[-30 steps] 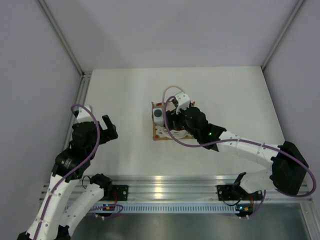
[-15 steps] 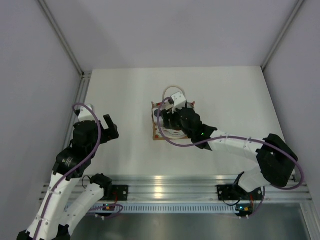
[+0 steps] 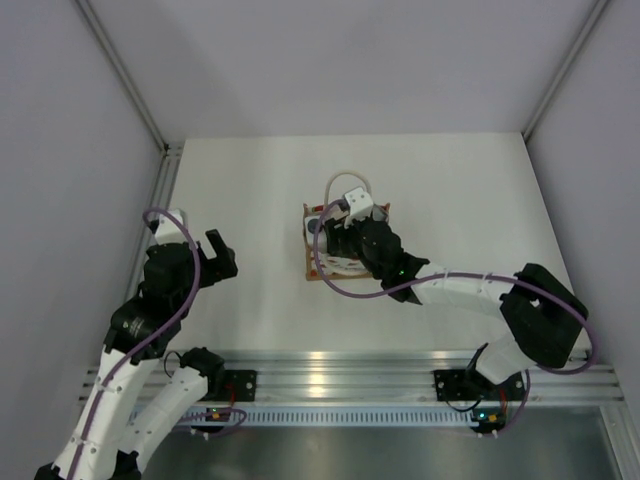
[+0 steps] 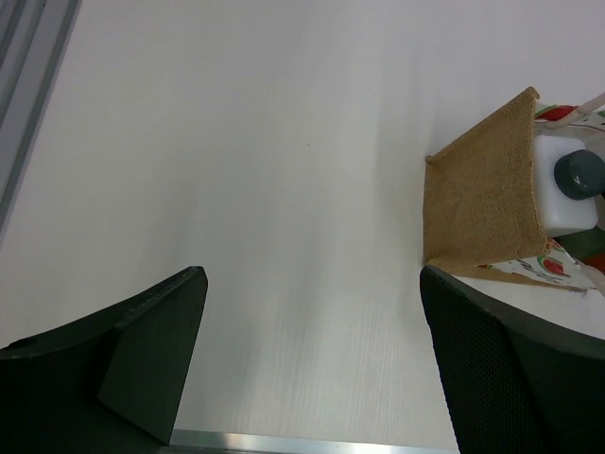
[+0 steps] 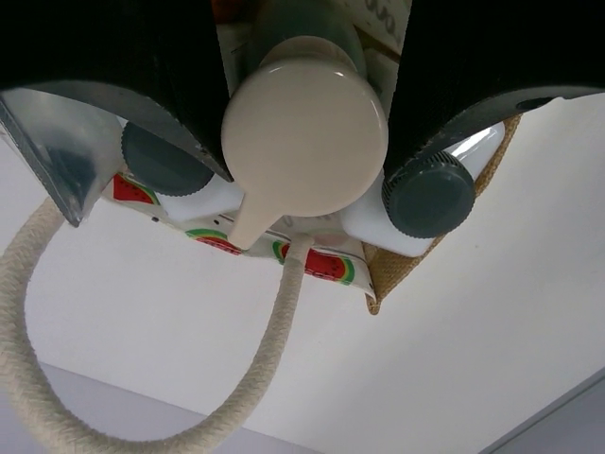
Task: Take the personal care products out of the canvas bag
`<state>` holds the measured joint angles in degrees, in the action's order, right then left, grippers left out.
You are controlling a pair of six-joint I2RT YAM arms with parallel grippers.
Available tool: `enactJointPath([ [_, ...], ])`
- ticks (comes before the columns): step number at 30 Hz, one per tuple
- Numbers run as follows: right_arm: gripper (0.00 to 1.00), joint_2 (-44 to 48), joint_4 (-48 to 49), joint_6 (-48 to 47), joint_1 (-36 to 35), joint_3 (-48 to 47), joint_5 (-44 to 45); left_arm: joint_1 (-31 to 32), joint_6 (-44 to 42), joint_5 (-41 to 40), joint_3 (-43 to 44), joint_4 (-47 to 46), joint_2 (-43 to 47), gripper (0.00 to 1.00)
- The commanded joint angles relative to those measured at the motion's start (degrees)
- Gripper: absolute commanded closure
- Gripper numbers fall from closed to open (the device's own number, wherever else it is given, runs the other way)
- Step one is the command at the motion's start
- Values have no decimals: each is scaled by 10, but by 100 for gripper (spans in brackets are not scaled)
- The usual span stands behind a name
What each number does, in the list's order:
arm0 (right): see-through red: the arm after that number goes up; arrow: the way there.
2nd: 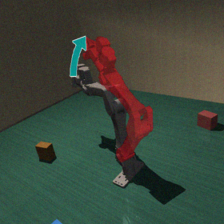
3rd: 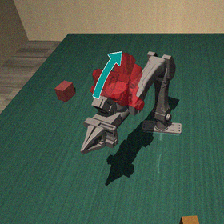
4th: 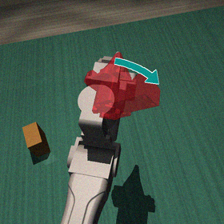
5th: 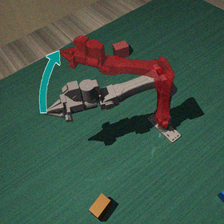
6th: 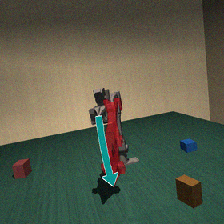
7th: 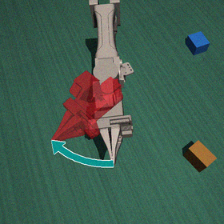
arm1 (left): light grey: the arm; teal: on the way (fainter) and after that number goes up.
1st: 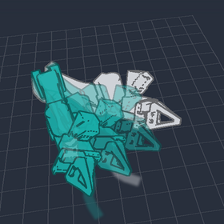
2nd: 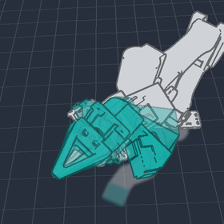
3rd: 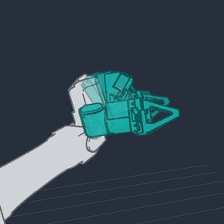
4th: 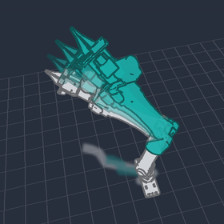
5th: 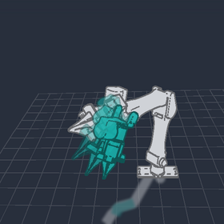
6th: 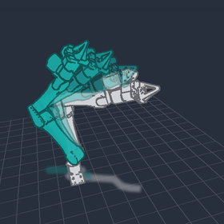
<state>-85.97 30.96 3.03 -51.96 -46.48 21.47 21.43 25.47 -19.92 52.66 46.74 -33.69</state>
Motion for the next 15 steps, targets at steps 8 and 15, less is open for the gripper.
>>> enactJointPath([
  [8,53,-18,117,-21,8,14,4,2,-5,6,-6,-28,11,2],
  [15,81,-26,170,-26,12,34,-20,1,-6,8,-7,-29,11,2],
])
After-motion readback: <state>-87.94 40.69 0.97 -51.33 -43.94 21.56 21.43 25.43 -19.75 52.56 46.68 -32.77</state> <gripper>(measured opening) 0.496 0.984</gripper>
